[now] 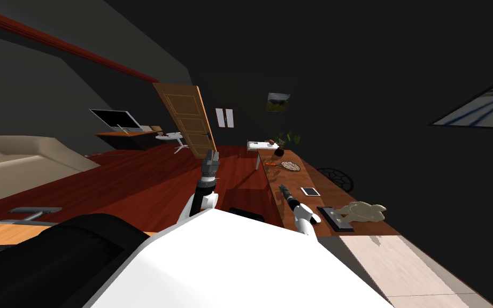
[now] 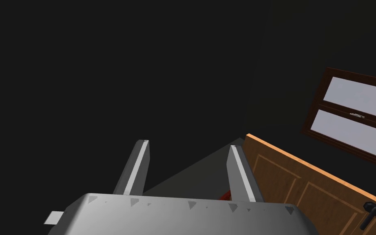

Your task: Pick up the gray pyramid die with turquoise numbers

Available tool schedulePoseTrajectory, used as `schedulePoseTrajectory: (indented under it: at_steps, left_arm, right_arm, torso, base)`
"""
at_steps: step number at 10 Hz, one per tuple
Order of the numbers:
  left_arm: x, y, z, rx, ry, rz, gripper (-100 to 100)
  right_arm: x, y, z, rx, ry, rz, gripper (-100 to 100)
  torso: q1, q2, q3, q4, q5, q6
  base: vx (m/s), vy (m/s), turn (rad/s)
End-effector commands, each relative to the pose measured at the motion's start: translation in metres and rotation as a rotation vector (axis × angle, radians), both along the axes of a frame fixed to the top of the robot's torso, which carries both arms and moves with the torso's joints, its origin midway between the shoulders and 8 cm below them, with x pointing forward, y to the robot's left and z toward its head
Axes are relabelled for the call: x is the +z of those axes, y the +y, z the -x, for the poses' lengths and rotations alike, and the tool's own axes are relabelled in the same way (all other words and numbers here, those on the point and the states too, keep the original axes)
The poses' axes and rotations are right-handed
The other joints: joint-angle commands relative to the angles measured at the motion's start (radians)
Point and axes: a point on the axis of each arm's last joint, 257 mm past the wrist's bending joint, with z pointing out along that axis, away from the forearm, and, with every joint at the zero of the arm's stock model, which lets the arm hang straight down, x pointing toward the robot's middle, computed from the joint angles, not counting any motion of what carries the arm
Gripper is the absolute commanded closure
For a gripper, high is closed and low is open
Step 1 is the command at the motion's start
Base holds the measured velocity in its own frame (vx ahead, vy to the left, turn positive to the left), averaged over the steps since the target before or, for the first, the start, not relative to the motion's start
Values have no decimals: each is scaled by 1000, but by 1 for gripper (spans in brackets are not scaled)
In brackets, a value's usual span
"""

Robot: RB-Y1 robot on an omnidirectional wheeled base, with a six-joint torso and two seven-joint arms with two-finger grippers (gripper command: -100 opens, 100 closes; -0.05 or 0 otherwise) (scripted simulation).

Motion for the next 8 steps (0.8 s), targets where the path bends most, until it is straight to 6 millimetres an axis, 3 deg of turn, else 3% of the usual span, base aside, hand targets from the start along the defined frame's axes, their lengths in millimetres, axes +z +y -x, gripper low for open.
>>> schedulePoseTrajectory:
  at_steps: [1,3,4,8]
  left_arm:
    - [0,0,0,0,0,0,0]
    - [0,0,0,0,0,0,0]
    - [0,0,0,0,0,0,0]
    - [0,0,0,0,0,0,0]
  right_arm:
    - [2,-2,3,-8,-3,0,-100]
    - [2,-2,5,-14,-4,0,-100]
    - [2,-2,6,-16,-5,-1,100]
    - [1,-3,6,-16,-3,-1,100]
  torso:
    - [0,0,0,0,0,0]
    - [0,0,0,0,0,0]
    - [0,1,0,0,0,0]
    - [1,2,1,1,0,0]
  base:
    - [21,-22,41]
    - [15,-20,49]
    - [-1,-3,-12]
    - [0,0,0]
